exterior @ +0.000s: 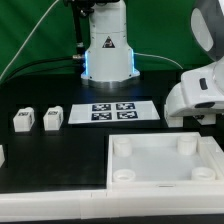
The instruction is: Assemble one leg
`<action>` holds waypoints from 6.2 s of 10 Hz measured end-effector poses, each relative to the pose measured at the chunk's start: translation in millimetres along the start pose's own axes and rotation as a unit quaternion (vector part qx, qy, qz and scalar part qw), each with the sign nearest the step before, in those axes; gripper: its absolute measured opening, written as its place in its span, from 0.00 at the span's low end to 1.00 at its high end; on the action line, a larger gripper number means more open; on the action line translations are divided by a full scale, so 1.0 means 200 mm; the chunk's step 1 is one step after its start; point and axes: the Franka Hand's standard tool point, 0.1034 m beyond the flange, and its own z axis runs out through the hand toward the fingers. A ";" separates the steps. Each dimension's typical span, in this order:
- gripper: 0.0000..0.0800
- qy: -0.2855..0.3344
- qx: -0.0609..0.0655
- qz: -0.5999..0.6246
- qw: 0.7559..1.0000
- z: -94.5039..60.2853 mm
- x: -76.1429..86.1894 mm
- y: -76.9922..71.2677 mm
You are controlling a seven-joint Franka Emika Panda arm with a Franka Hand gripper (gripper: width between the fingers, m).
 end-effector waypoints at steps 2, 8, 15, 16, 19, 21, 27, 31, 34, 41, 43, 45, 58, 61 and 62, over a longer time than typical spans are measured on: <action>0.36 0.006 0.002 -0.003 1.000 -0.05 -0.01 0.02; 0.36 0.022 0.006 -0.002 1.000 -0.32 -0.16 0.16; 0.36 0.278 0.025 -0.007 0.960 -0.38 -0.06 0.14; 0.36 0.306 0.020 -0.026 0.951 -0.41 -0.07 0.17; 0.36 0.421 0.017 -0.044 0.906 -0.65 -0.04 0.32; 0.36 0.423 0.019 -0.032 0.905 -0.81 -0.01 0.43; 0.36 0.466 0.022 -0.025 0.884 -0.98 0.01 0.47; 0.36 0.590 0.009 -0.041 0.806 -1.00 0.05 0.51; 0.36 0.598 0.001 -0.057 0.800 -1.10 0.16 0.51; 0.36 0.625 -0.015 -0.080 0.776 -1.12 0.29 0.51; 0.36 0.625 -0.016 -0.079 0.777 -1.15 0.30 0.52; 0.36 0.626 -0.014 -0.079 0.776 -1.21 0.33 0.51; 0.36 0.621 -0.012 -0.080 0.780 -1.11 0.48 0.52; 0.37 0.636 -0.012 -0.080 0.768 -1.11 0.50 0.51; 0.37 0.637 -0.012 -0.080 0.766 -1.11 0.50 0.51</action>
Offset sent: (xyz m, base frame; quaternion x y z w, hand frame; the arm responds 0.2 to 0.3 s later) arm -0.0070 -0.0139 0.0467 0.0325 0.0170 0.0635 0.9973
